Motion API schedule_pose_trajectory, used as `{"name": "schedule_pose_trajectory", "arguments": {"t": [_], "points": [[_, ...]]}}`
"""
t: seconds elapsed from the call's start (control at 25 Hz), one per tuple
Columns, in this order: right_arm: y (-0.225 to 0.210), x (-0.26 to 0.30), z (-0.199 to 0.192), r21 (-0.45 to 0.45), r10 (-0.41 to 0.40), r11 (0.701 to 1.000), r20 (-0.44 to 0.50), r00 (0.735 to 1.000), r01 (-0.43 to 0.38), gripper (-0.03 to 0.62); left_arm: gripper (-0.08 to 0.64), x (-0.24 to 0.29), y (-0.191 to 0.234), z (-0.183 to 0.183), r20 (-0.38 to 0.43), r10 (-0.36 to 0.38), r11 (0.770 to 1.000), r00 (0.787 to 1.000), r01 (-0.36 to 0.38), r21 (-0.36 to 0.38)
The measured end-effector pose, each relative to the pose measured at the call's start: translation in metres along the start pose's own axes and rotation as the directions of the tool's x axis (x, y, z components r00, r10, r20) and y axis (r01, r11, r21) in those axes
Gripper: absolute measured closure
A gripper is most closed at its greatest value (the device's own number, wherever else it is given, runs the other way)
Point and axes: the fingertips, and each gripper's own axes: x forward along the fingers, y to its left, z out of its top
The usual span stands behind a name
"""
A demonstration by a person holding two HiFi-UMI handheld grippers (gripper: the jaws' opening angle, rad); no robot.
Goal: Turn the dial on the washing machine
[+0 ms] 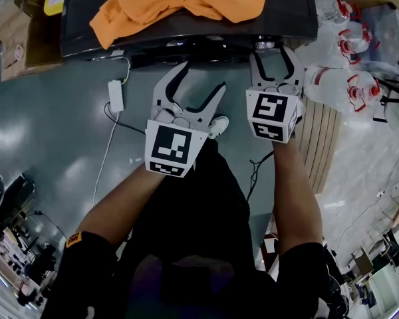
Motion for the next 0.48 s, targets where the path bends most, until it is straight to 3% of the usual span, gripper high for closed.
{"name": "schedule_pose_trajectory", "arguments": {"t": [0.16, 0.32, 0.4, 0.48], "points": [[-0.005, 0.001, -0.005, 0.201, 0.049, 0.978, 0.026, 0.998, -0.053, 0.336, 0.262, -0.002, 0.001, -0.002, -0.001, 0.003, 1.000, 1.000, -0.003, -0.003], [-0.015, 0.000, -0.009, 0.461, 0.118, 0.876, 0.076, 0.990, -0.140, 0.336, 0.262, -0.004, 0.001, 0.000, 0.001, 0.002, 1.000, 1.000, -0.002, -0.008], [-0.016, 0.000, -0.011, 0.513, 0.132, 0.844, 0.088, 0.987, -0.159, 0.334, 0.262, -0.004, 0.001, 0.001, 0.003, 0.000, 1.000, 1.000, 0.000, -0.009], [-0.016, 0.000, -0.011, 0.486, 0.125, 0.861, 0.081, 0.989, -0.148, 0.334, 0.262, -0.004, 0.001, 0.001, 0.004, -0.001, 1.000, 1.000, 0.001, -0.008]]}}
